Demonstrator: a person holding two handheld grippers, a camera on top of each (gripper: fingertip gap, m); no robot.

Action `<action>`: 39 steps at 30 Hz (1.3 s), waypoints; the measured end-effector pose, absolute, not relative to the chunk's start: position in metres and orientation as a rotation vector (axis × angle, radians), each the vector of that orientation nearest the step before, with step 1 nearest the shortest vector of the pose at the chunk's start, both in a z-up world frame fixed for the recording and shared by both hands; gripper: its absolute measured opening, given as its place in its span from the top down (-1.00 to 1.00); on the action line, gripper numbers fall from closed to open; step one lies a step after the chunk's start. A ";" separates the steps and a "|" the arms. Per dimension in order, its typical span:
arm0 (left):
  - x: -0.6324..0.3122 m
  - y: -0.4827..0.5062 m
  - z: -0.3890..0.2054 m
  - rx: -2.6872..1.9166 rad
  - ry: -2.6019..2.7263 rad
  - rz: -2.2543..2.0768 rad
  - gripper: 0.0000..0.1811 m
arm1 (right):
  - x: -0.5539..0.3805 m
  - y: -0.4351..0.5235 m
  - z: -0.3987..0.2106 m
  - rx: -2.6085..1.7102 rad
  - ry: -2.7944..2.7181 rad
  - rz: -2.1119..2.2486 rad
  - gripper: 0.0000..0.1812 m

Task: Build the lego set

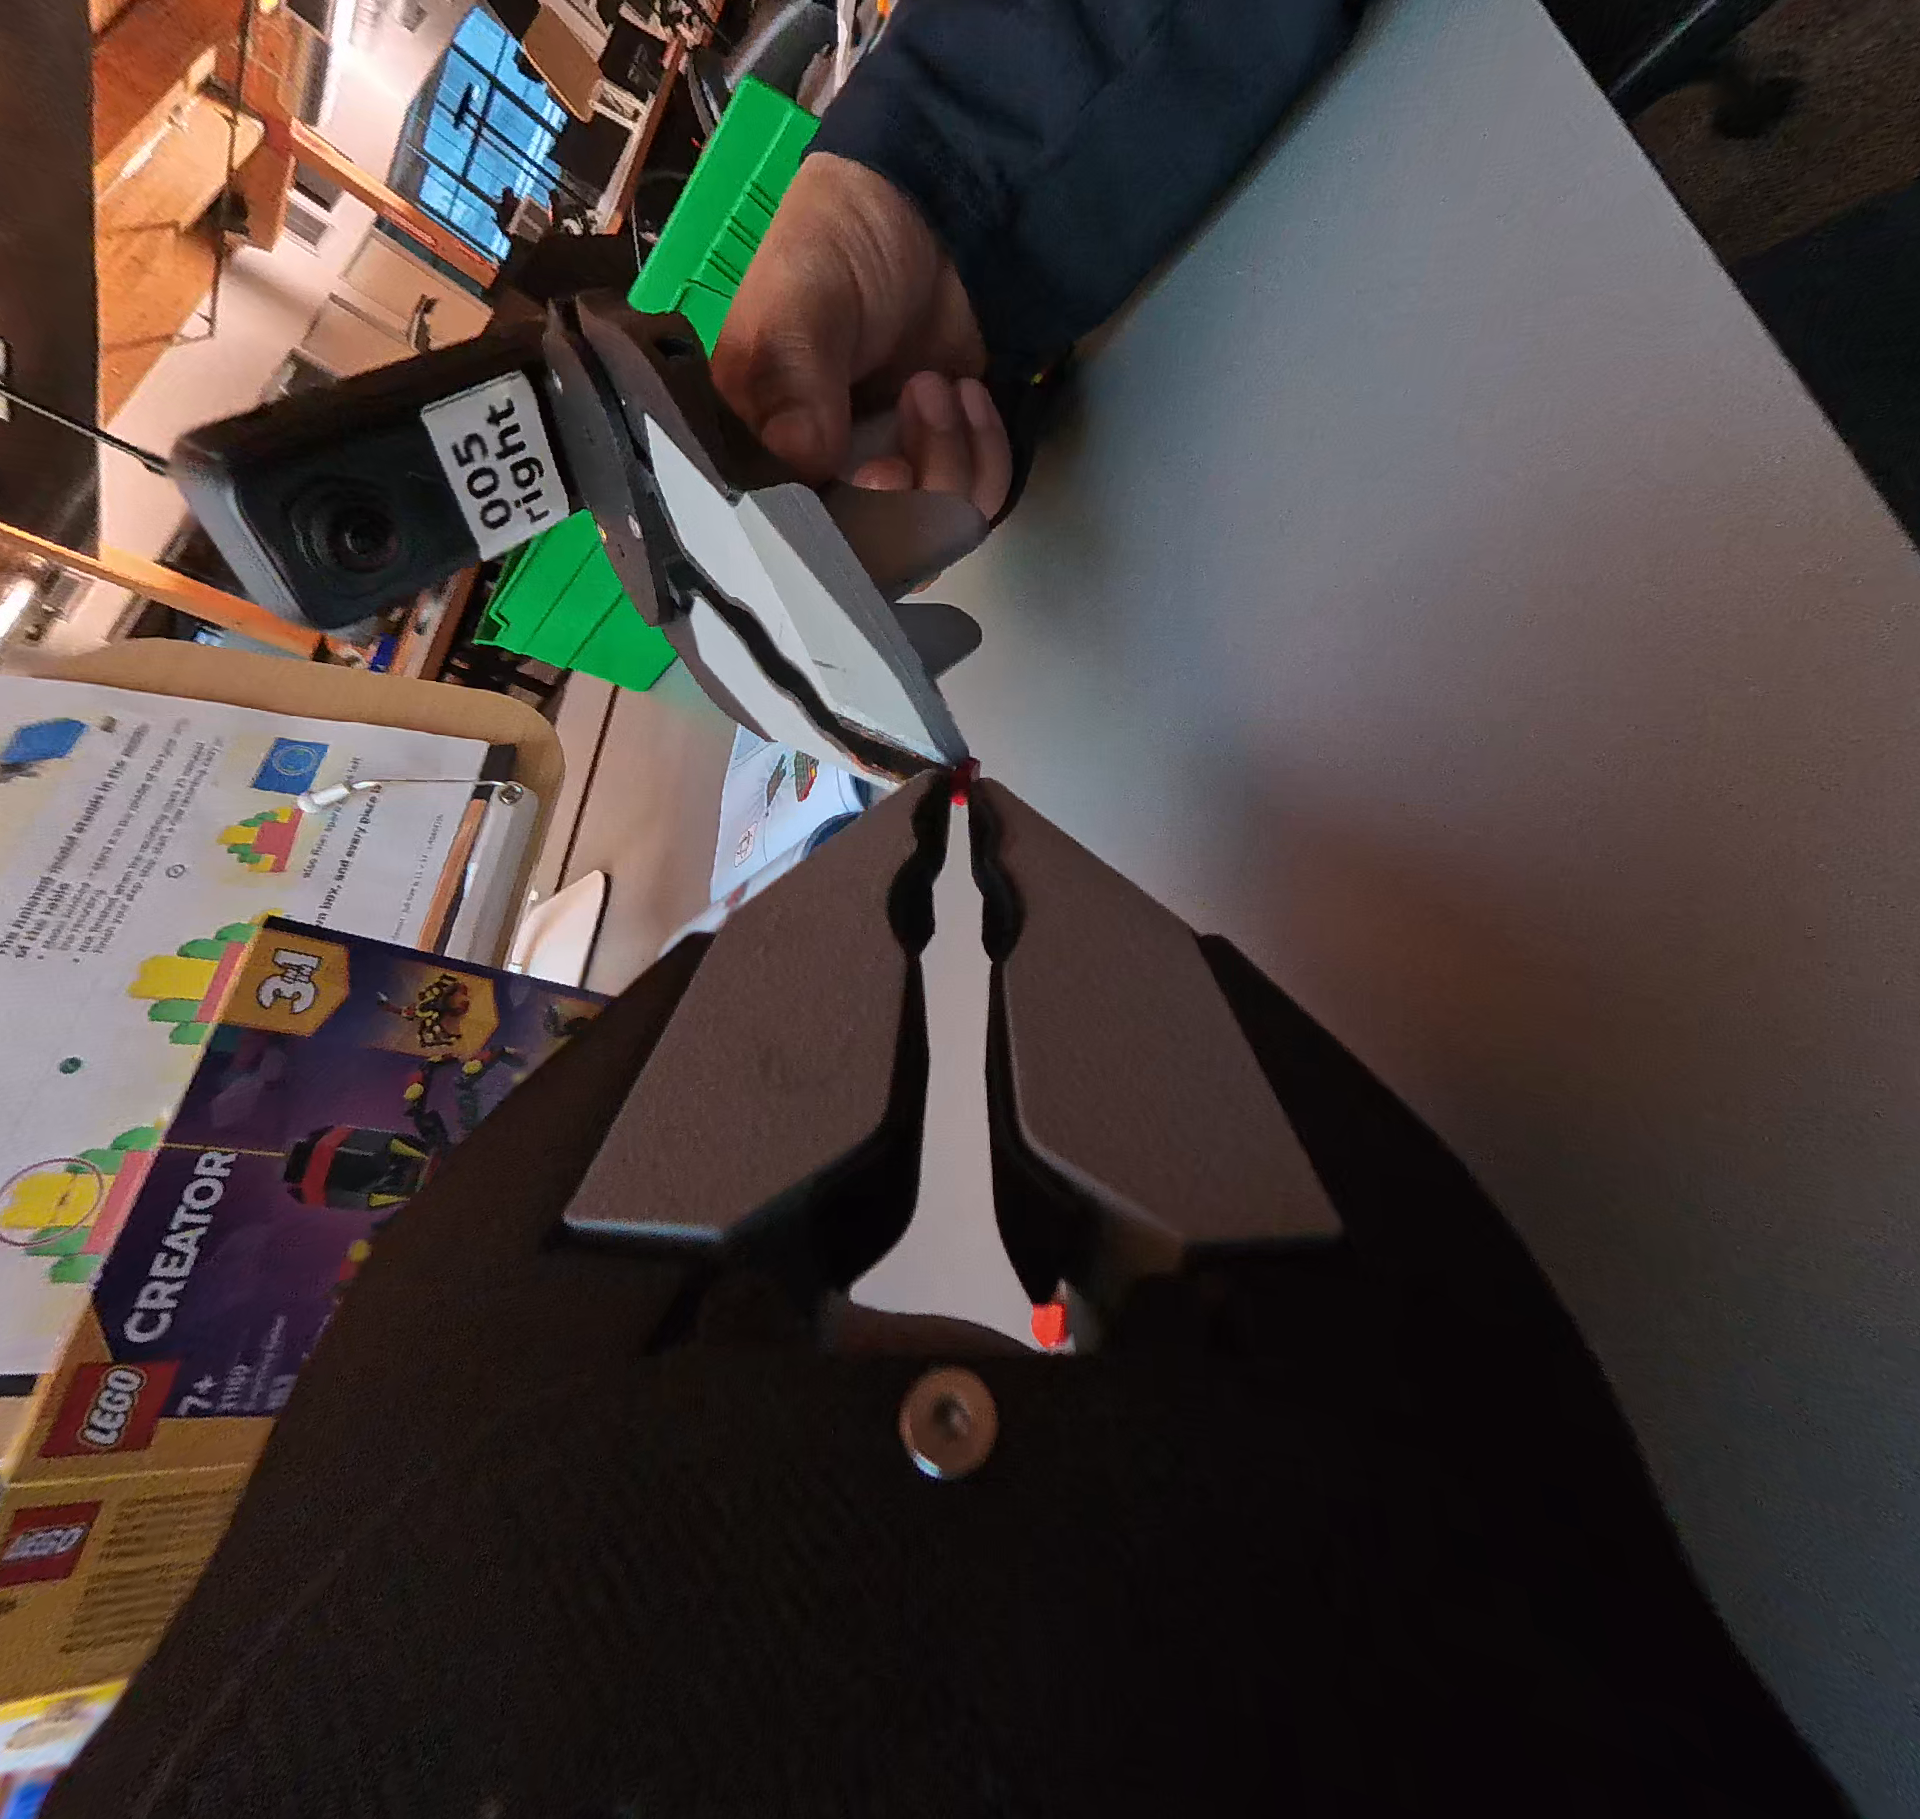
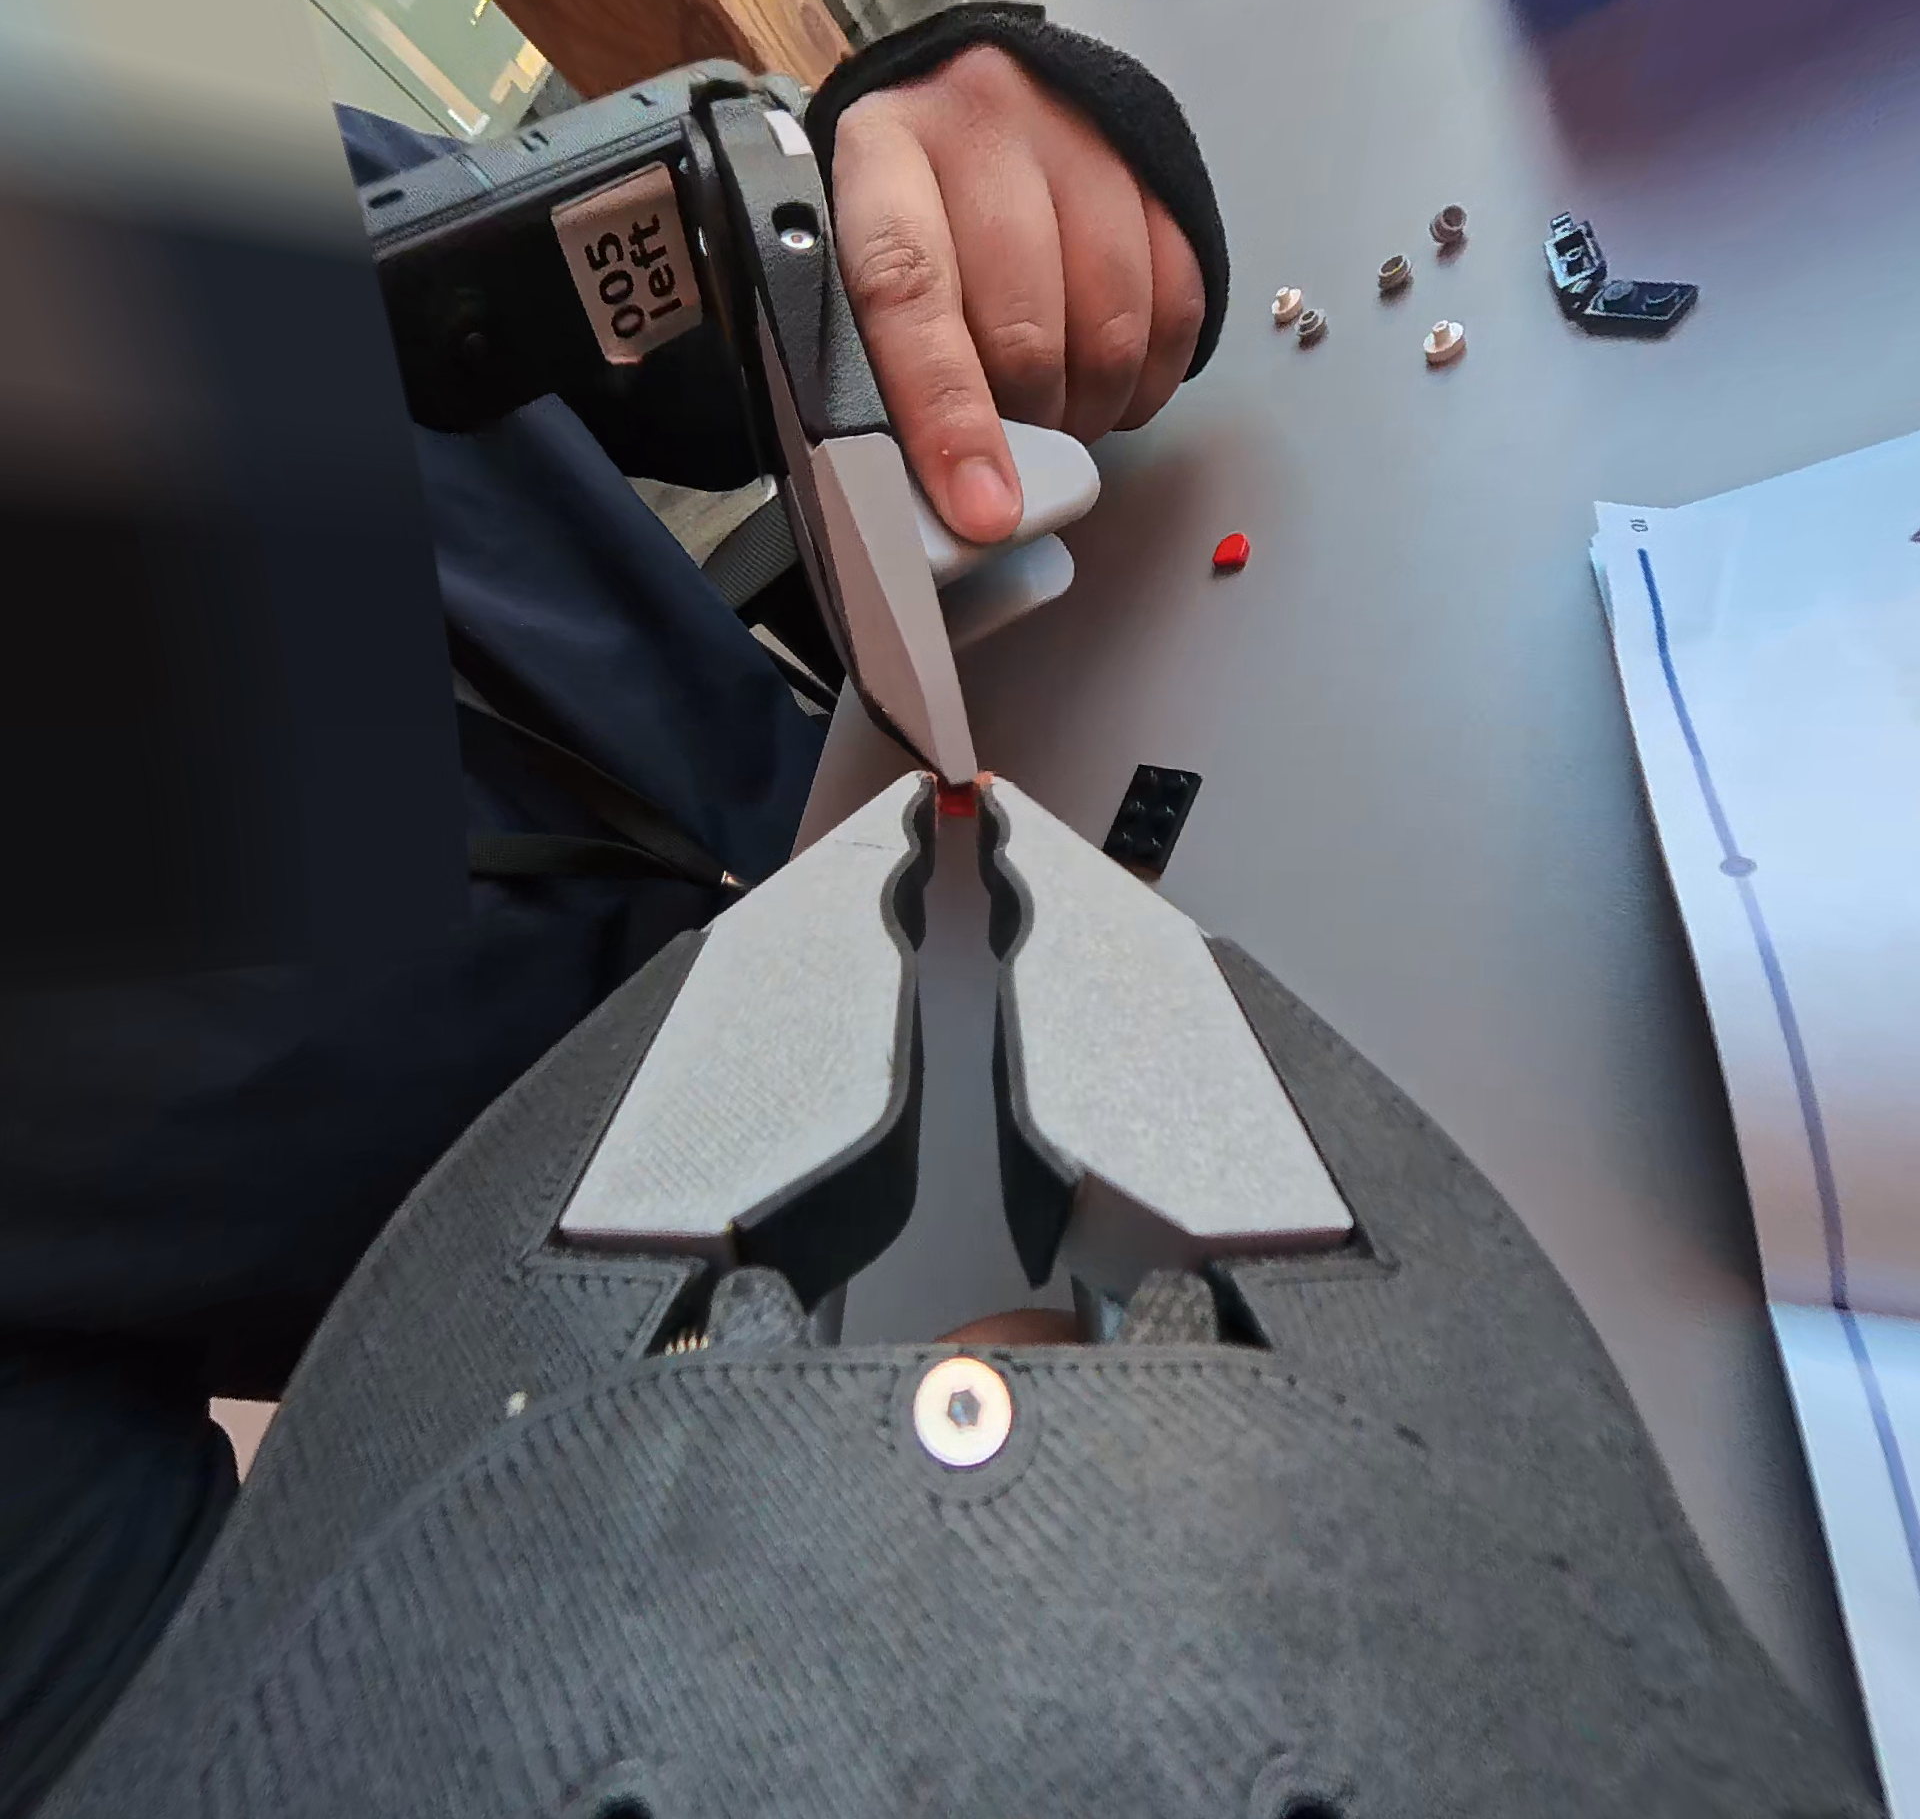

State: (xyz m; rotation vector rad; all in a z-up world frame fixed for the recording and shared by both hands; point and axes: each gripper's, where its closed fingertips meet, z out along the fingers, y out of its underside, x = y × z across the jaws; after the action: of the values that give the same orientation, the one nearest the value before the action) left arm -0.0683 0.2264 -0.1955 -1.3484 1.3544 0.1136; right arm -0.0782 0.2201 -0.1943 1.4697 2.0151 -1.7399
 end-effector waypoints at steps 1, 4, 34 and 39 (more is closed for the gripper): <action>-0.069 0.227 -0.195 -1.373 1.342 0.090 0.99 | -0.079 0.221 -0.194 1.481 2.014 -1.746 0.95; -0.075 0.235 -0.186 -1.467 1.225 -0.019 1.00 | -0.082 0.231 -0.188 1.539 2.032 -1.770 0.88; -0.104 0.264 -0.132 -1.602 0.462 -0.848 1.00 | -0.110 0.260 -0.133 1.791 2.439 -2.091 1.00; -0.105 0.265 -0.133 -1.616 0.450 -0.858 1.00 | -0.111 0.260 -0.134 1.800 2.438 -2.087 1.00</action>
State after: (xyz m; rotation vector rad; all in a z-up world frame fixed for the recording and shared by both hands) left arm -0.1047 0.2650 -0.1328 -1.6161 0.4501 -0.8575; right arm -0.1106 0.2603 -0.1342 1.7997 2.4382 -2.0874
